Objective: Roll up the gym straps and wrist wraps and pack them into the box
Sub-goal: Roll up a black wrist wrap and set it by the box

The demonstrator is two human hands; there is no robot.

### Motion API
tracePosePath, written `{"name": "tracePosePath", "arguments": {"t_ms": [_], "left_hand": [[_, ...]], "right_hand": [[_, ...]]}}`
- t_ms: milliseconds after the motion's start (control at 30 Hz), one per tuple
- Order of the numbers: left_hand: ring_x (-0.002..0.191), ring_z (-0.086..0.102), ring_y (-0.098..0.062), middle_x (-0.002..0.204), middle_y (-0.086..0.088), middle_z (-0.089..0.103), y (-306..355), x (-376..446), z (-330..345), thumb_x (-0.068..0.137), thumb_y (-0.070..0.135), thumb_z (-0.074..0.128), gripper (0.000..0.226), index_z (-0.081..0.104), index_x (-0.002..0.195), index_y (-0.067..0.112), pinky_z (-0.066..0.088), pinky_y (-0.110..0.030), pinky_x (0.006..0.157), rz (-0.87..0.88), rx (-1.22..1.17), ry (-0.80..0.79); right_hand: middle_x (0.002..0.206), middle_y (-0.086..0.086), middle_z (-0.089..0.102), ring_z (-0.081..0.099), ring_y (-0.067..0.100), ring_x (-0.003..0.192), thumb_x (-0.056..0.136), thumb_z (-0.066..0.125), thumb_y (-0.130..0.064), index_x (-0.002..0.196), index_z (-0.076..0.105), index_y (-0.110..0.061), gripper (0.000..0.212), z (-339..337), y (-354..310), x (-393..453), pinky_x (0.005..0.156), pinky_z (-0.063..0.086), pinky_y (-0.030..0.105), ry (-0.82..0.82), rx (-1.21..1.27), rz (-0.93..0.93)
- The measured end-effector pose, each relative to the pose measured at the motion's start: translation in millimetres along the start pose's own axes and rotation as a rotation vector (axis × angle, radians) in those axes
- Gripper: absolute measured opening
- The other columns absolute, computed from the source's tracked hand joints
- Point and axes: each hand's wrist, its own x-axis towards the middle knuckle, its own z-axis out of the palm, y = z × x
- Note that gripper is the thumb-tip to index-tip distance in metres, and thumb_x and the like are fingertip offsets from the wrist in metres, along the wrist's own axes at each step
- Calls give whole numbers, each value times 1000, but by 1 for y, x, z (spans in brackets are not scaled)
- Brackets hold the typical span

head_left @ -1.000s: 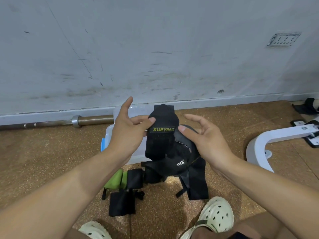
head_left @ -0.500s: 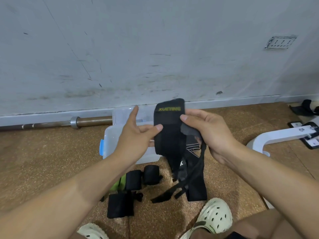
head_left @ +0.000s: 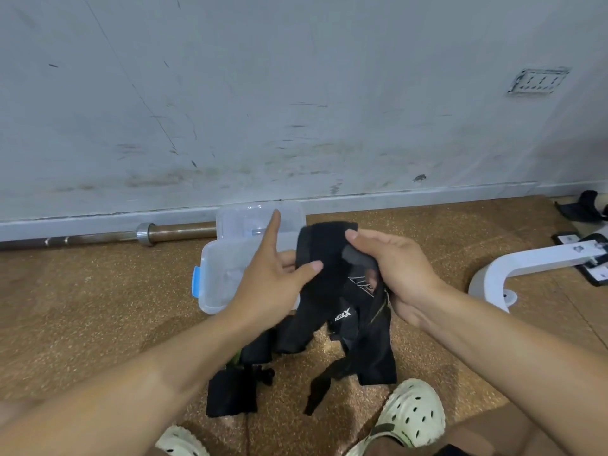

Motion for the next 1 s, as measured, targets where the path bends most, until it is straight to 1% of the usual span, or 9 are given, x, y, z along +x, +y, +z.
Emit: {"name": "tracePosePath", "arguments": {"t_ms": [100, 267, 367, 500, 600, 700, 800, 900, 1000], "left_hand": [[93, 76, -8, 99, 7, 80, -1, 2, 0, 98, 16, 67, 93, 5, 158, 51, 58, -25, 89, 39, -34, 73], [97, 76, -17, 101, 3, 80, 4, 12, -9, 96, 20, 69, 89, 12, 159, 46, 59, -46, 94, 69, -158, 201], [97, 76, -14, 100, 6, 80, 5, 12, -8, 97, 22, 68, 93, 3, 161, 40, 58, -42, 95, 27, -195, 136], [87, 77, -14, 106, 5, 79, 2, 4, 0, 99, 9, 64, 94, 1, 161, 42, 62, -26, 75, -11, -130, 49], [82, 78, -17, 108, 4, 77, 2, 6, -4, 99, 3, 62, 95, 3, 160, 46, 62, -26, 69, -8, -122, 94], [83, 78, -16, 115, 8, 74, 4, 9, -8, 96, 0, 65, 104, -4, 158, 48, 64, -29, 71, 11, -87, 128], [86, 78, -17, 118, 8, 73, 2, 11, -8, 94, -4, 66, 110, -7, 158, 48, 64, -36, 75, -7, -119, 129], [96, 76, -19, 119, 3, 74, 0, 15, -9, 95, 12, 70, 103, -4, 160, 41, 63, -42, 78, -64, -237, 148], [108, 71, -22, 131, 1, 64, -3, 24, -15, 98, 24, 69, 91, 5, 162, 37, 59, -46, 94, -110, -289, 244]], "right_hand": [[75, 7, 75, 54, 4, 38, 93, 74, -14, 111, 76, -6, 20, -4, -5, 1, 39, 42, 15, -2, 0, 10], [70, 7, 73, 52, 8, 41, 91, 77, -26, 96, 81, -5, 22, -6, 11, -2, 42, 41, 15, -172, -330, 73], [69, 6, 71, 50, 9, 41, 93, 75, -27, 91, 80, -6, 22, -4, 17, 0, 41, 40, 18, -94, -274, 28], [78, 8, 77, 58, 10, 46, 96, 71, -24, 97, 81, -9, 18, -6, 8, 3, 43, 45, 20, -43, -147, -34], [92, 6, 81, 77, 16, 75, 99, 67, -20, 107, 79, -13, 16, -3, 8, 3, 64, 60, 22, -87, -113, -42], [102, 0, 81, 77, 15, 95, 102, 62, -22, 117, 75, -20, 20, -3, 11, 4, 85, 61, 26, -117, -136, -51], [108, 1, 80, 77, 17, 100, 104, 58, -18, 123, 70, -24, 23, -4, 13, 4, 85, 61, 26, -212, -110, -41], [111, 2, 79, 76, 19, 103, 104, 57, -13, 128, 69, -22, 27, -7, 12, 4, 93, 60, 32, -299, -195, -88], [113, -2, 79, 75, 15, 106, 105, 56, -13, 132, 68, -19, 30, -8, 12, 4, 99, 58, 31, -355, -376, -137]]}}
